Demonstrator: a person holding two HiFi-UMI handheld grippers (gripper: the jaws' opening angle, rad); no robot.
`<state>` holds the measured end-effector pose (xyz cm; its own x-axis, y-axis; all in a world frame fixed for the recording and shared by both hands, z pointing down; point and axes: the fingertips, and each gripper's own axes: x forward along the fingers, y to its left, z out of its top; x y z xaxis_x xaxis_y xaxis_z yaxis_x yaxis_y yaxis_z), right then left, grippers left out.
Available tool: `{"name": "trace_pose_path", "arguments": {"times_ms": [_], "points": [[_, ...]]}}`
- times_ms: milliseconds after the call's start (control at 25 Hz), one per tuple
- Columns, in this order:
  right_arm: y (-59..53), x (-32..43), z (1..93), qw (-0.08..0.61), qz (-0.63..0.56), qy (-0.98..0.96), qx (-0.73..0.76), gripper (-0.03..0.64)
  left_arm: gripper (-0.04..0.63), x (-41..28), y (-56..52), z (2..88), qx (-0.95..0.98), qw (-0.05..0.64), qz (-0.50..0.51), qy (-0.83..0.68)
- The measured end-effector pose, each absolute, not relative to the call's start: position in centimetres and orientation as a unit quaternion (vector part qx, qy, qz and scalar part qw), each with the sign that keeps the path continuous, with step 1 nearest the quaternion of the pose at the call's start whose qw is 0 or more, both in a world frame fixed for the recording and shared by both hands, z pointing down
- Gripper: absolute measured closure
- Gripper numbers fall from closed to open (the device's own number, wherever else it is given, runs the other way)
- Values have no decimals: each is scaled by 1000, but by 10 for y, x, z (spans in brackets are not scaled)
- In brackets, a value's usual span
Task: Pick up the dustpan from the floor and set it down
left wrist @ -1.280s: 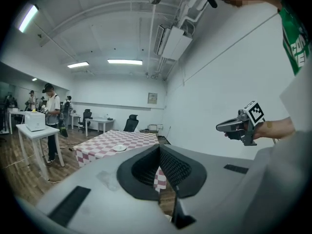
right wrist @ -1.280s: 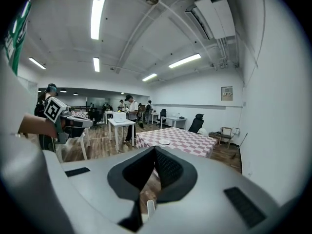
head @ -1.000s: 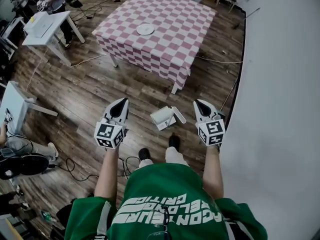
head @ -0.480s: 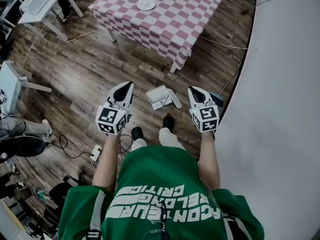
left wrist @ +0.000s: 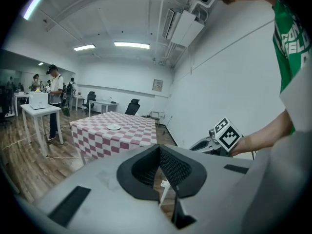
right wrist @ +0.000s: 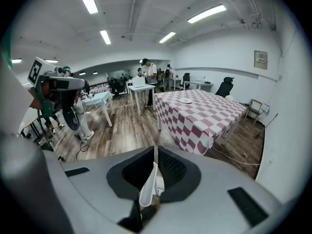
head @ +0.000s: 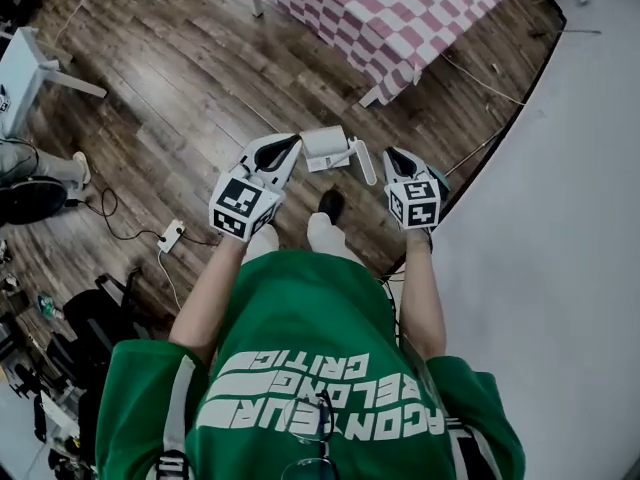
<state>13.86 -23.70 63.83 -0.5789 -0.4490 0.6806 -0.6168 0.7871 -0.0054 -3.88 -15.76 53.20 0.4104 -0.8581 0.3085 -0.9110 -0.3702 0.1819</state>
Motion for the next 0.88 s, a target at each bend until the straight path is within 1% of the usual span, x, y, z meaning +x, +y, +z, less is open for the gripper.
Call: {"name": "trace_pose_path", "arguments": {"times_ms": [80, 120, 360, 440, 560, 880], "points": [[-239, 135, 660, 367, 129, -874, 292, 600, 594, -36, -154, 541, 820, 170, 85, -539], [-241, 133, 670, 375, 134, -871, 287, 583, 594, -36, -153, 544, 819, 172, 85, -540], [-240, 121, 734, 442, 157, -848, 245, 440, 594, -36, -141, 550, 806, 185, 81, -556], [-241, 118, 751, 465, 164, -836, 240, 406, 594, -39, -138, 553, 804, 189, 80, -558], [-241, 112, 773, 496, 177, -818, 232, 390, 594, -42, -131, 560, 797, 200, 79, -565], [-249, 105, 817, 557, 201, -769, 240, 390, 594, -52, -115, 571, 779, 220, 79, -582]]}}
